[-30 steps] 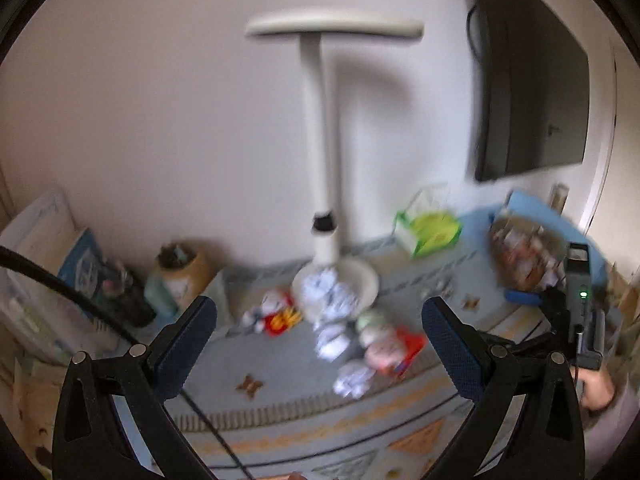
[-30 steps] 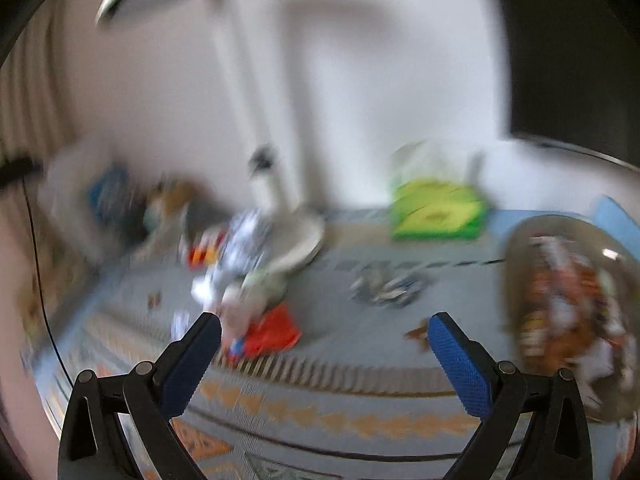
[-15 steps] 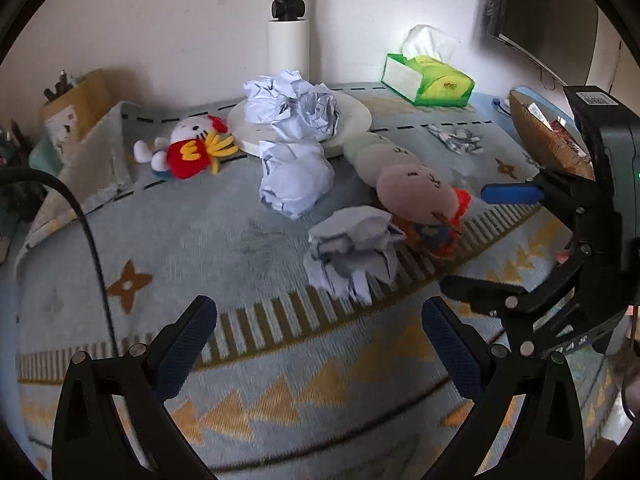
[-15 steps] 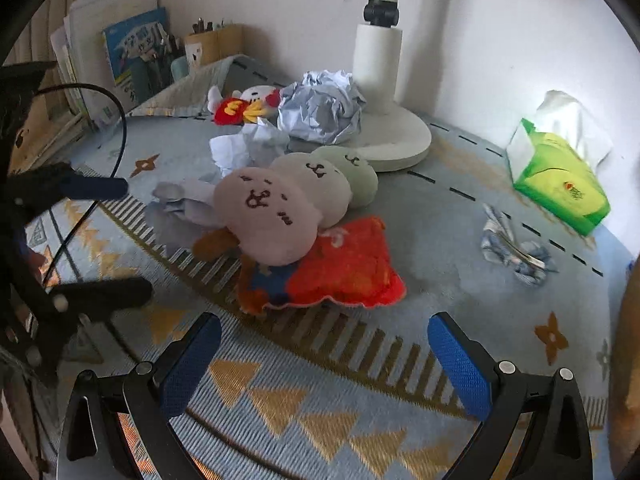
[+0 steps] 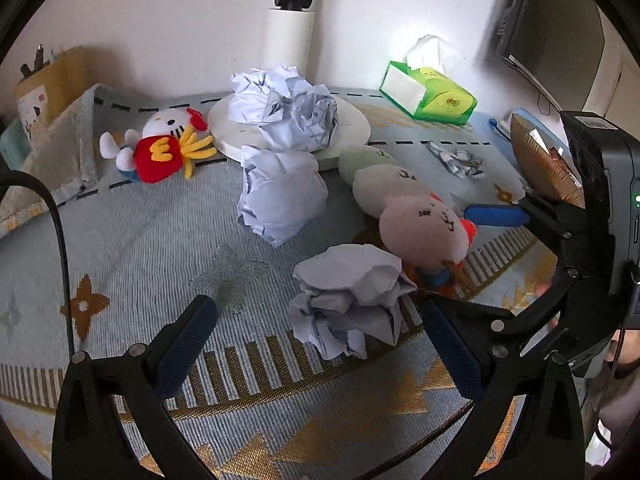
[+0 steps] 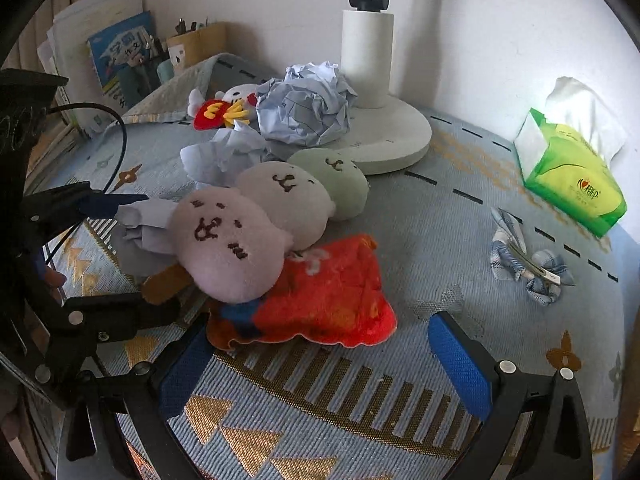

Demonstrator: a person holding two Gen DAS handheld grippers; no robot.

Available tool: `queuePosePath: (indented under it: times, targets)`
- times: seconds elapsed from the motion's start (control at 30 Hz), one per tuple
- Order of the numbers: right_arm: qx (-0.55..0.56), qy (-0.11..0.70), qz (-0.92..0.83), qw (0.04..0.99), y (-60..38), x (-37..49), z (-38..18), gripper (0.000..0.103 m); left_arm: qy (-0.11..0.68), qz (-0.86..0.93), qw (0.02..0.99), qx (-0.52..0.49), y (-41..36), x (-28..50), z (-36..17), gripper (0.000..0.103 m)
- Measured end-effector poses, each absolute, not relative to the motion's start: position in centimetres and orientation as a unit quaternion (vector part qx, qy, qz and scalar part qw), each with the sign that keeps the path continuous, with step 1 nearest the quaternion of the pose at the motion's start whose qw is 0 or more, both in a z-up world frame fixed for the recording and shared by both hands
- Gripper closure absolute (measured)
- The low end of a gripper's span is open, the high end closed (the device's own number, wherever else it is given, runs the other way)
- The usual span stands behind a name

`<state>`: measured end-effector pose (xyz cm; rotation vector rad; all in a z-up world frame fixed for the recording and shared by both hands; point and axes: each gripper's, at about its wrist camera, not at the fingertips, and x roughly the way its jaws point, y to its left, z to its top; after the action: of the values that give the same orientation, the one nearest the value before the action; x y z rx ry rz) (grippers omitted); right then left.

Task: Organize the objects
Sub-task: 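Grasp grey paper ball with left gripper while right gripper grasps red plush pouch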

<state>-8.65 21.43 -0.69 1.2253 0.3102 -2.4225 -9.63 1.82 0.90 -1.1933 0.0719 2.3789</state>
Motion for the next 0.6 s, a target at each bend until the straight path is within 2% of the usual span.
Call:
queuePosePath:
  times: [0.37,0.4,0.43,0.47,0.6]
  targets:
    - [0.438,0.107,-0.868,0.206,21.4,-8.8,-0.6,0.000,0.022,0.868,0.237,-0.436,1.6,-10.1,0.8,0.000]
    - [0.438,0.106,-0.868,0.209,21.4,-8.7,-0.6,0.007,0.023,0.869,0.234,-0.435,1.5,-10.2,0.8,0.010]
    - [0.433,0.105,-0.869,0.213,21.4,-8.6,-0.4,0.018,0.027,0.877,0.216,-0.428,1.4,-10.1,1.0,0.062]
    - [0.420,0.109,-0.873,0.224,21.2,-8.1,0.0,0.035,0.019,0.882,0.209,-0.422,1.0,-10.0,1.2,0.064]
    - [0.417,0.108,-0.873,0.231,21.4,-7.5,0.2,0.041,-0.021,0.883,0.207,-0.421,-0.5,-10.4,1.0,0.065]
